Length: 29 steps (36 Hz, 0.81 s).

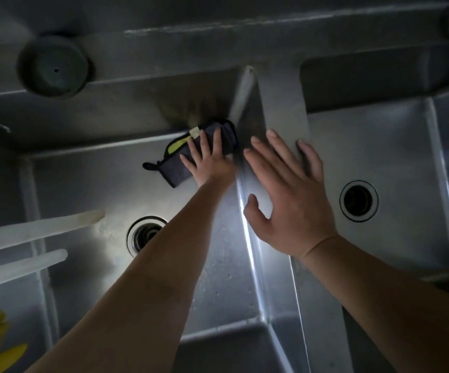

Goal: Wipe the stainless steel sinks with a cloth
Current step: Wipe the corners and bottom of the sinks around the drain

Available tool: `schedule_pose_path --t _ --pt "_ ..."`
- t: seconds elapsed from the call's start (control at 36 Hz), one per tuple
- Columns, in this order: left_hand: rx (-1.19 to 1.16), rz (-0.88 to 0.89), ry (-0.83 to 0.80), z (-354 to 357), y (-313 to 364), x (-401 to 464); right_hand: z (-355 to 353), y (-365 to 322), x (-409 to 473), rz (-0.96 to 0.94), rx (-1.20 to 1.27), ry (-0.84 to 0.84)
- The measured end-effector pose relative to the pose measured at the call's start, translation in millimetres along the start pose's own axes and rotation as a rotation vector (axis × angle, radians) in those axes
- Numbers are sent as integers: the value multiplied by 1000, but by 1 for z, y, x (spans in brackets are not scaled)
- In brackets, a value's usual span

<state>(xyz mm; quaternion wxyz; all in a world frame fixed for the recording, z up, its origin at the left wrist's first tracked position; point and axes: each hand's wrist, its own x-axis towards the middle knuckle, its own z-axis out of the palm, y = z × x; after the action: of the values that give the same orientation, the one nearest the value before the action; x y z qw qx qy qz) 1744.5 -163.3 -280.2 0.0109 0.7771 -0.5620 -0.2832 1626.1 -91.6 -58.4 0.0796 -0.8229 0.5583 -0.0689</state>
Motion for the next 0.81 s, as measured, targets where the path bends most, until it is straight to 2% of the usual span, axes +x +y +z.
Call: schedule_pose_path --t 0.17,0.28,0.47,0.81 --pt "112 -3 -31 4 6 5 -3 -1 0 8 11 -8" --pt "207 61 -59 1 4 6 -4 1 0 12 8 -20" --pt "344 183 -234 -26 -1 3 -7 -3 0 22 -39 -60" --pt "538 286 -393 -22 -33 -109 -1 -4 0 5 -52 -24"
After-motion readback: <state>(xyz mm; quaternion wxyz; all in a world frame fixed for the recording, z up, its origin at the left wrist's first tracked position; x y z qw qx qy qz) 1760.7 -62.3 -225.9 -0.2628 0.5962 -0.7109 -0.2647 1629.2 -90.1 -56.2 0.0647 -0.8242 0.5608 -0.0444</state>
